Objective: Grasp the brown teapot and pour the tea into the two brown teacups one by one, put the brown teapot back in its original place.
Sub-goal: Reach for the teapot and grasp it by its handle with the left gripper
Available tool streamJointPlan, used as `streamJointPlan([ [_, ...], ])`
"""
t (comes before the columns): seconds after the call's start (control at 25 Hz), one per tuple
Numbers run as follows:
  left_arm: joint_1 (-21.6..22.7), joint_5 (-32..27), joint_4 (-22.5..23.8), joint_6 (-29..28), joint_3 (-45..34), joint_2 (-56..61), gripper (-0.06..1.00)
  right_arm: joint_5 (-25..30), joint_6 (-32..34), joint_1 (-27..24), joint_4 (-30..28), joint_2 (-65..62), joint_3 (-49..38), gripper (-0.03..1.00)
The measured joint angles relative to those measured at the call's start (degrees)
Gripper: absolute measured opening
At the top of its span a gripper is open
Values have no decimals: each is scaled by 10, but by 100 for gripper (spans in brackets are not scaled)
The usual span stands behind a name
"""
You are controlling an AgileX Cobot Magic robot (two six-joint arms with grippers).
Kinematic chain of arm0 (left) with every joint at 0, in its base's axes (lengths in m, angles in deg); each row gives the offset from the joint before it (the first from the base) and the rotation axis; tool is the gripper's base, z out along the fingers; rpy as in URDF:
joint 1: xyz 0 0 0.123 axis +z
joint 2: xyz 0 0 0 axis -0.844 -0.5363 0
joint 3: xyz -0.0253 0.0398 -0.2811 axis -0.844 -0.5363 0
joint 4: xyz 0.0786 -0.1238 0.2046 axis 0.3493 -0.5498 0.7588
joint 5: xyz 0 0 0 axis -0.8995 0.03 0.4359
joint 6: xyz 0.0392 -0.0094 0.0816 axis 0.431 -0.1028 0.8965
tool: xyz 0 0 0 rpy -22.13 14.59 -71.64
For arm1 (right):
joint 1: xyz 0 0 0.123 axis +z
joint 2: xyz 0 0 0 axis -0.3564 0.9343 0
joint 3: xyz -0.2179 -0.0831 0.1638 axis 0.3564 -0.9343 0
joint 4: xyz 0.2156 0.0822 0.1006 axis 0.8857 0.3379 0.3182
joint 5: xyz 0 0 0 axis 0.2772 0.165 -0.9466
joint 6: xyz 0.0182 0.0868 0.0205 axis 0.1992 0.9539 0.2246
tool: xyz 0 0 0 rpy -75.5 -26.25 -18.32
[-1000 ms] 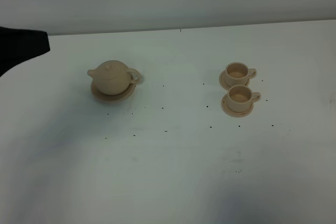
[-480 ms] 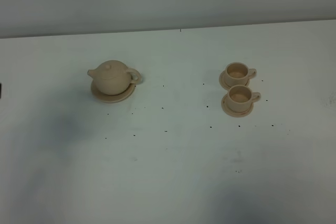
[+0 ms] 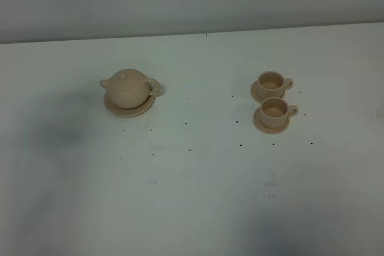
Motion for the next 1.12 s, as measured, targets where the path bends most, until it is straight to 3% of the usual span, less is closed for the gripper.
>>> streamJointPlan([
  [0.24,0,135,-56,55,0,0,24,0,0,0,0,0,0,35],
  [0.76,0,430,-67,139,0,0,24,0,1,0,0,0,0,35],
  [1.0,0,448,-67,167,-3,0,24,0,1,0,0,0,0,35],
  [1.12,0,460,-67,180,-48,12,24,0,1,0,0,0,0,35],
])
